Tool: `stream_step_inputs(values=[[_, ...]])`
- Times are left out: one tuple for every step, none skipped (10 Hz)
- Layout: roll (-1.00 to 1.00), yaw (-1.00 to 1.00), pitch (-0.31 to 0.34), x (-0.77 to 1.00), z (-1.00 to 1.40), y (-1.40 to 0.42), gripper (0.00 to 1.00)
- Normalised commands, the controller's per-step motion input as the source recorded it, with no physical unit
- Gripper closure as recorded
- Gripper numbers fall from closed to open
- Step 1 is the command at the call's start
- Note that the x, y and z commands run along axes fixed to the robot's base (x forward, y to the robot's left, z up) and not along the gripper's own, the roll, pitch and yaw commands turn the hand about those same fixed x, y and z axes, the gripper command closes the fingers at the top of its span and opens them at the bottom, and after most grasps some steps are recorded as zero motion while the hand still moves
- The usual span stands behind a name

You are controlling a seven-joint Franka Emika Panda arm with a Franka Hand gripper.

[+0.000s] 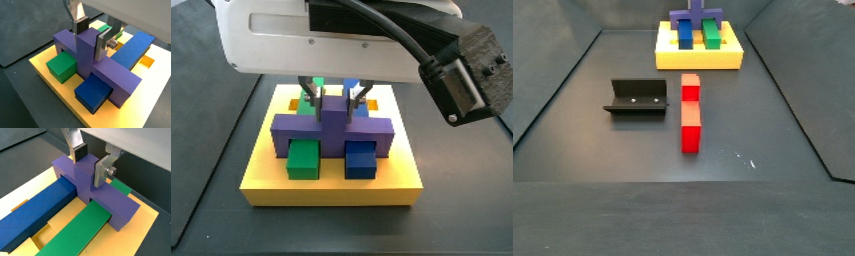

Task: Pick up the purple object. Move up. Move to above the board. Insert the purple object.
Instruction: Insert the purple object.

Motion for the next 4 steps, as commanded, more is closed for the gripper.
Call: stream_step_inputs(values=[[-0.01,0.13,-0.154,-0.11,-0.33,-0.05,1.00],[-0.10,0.09,-0.193,-0.09,-0.43,0.00,1.00],[-0.11,0.00,-0.107,-0.02,-0.22,0.00,1.00],[0.00,0.00,0.000,0.00,0.00,0.00,1.00]])
